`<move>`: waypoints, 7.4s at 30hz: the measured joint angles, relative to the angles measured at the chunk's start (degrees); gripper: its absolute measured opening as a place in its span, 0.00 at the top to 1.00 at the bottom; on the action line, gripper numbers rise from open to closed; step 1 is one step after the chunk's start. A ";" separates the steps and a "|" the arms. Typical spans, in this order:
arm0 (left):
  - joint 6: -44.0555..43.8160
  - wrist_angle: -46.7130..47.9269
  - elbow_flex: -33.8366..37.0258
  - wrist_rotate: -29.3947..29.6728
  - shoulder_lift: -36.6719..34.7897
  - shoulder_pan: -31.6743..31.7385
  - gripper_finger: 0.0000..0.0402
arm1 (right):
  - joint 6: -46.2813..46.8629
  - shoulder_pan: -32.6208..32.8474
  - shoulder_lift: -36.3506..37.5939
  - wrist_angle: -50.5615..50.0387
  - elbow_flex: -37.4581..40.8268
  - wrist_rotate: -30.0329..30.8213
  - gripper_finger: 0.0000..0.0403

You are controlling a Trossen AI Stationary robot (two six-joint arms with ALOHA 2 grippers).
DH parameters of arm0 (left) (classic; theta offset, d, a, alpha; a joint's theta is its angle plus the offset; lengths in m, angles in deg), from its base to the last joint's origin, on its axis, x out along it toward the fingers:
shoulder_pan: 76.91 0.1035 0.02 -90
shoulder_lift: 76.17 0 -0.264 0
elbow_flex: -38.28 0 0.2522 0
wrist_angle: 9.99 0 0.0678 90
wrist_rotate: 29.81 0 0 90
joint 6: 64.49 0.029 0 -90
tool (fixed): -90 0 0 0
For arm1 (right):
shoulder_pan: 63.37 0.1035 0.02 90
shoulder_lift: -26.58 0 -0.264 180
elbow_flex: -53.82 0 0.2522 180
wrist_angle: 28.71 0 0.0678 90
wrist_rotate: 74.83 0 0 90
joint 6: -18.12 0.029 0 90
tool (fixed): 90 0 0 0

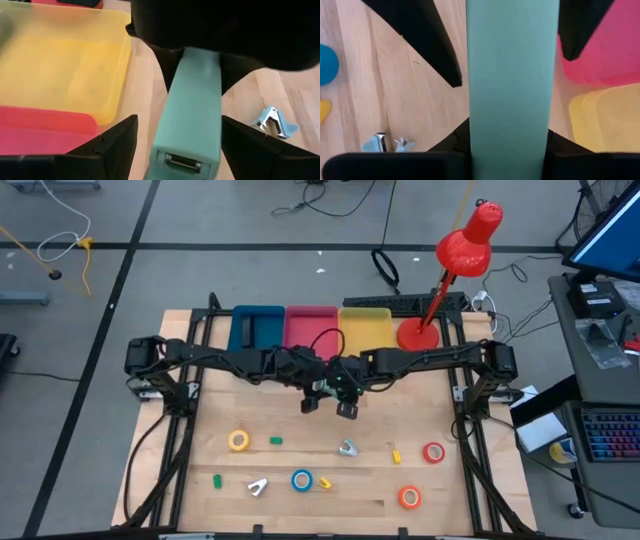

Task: Pick and place Stapler, Stapler remover, tape
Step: Put the light blue stapler into the blue bin, then put the yellow tape into the yellow bin

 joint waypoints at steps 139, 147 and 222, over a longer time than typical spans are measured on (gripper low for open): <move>-40.61 2.28 21.76 57.83 -7.91 13.61 0.67 | -2.58 -1.97 14.27 -1.74 10.80 6.08 0.45; -41.44 -1.12 21.70 57.94 -1.90 14.87 0.68 | -3.00 -1.97 14.27 -1.74 10.77 6.19 0.45; -25.77 23.99 21.73 27.32 -43.38 -15.84 0.40 | 9.89 -2.01 41.10 3.67 25.95 9.03 0.45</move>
